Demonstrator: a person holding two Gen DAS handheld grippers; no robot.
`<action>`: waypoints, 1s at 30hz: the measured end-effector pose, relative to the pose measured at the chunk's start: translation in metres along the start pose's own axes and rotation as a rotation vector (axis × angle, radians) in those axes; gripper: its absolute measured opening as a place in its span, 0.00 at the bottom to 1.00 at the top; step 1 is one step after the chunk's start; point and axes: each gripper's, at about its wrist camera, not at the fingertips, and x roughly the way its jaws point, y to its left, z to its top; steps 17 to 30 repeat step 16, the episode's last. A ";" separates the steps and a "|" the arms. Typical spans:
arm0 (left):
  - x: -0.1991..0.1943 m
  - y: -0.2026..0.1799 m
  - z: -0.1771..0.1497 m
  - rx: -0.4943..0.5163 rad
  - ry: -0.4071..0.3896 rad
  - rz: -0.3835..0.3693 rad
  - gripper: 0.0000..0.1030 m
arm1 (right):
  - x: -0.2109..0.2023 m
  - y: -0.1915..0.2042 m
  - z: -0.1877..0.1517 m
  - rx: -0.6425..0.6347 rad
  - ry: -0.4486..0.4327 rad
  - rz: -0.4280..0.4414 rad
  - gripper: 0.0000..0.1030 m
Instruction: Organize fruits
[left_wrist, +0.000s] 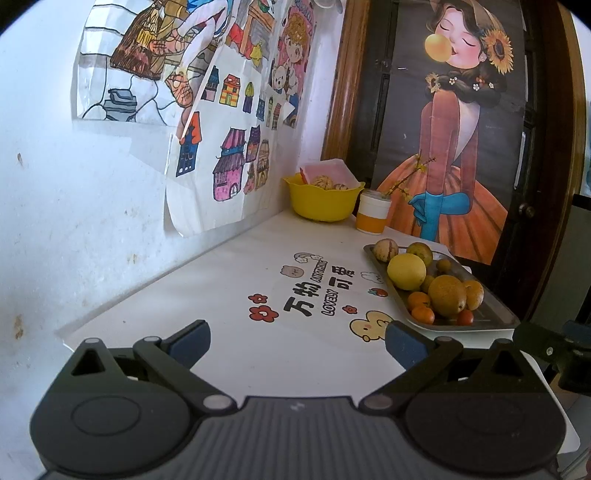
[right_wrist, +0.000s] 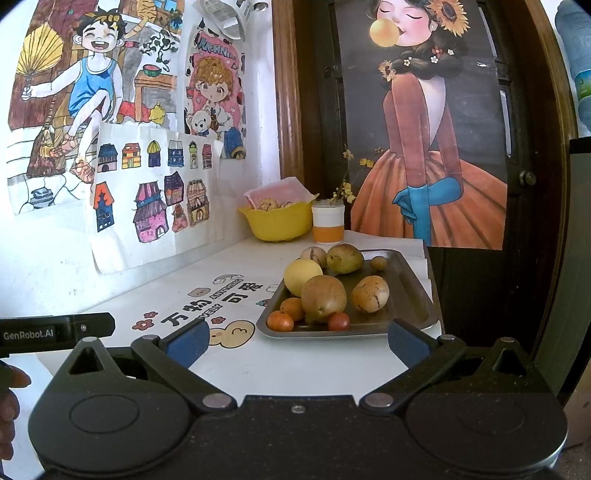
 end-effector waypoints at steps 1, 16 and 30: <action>0.000 0.000 0.000 0.002 -0.001 0.000 0.99 | 0.000 0.000 0.000 0.000 0.000 -0.001 0.99; -0.004 -0.005 0.000 0.019 -0.003 -0.023 0.99 | 0.000 0.002 -0.002 -0.004 0.006 0.005 0.99; -0.004 -0.005 0.000 0.019 -0.003 -0.023 0.99 | 0.000 0.002 -0.002 -0.004 0.006 0.005 0.99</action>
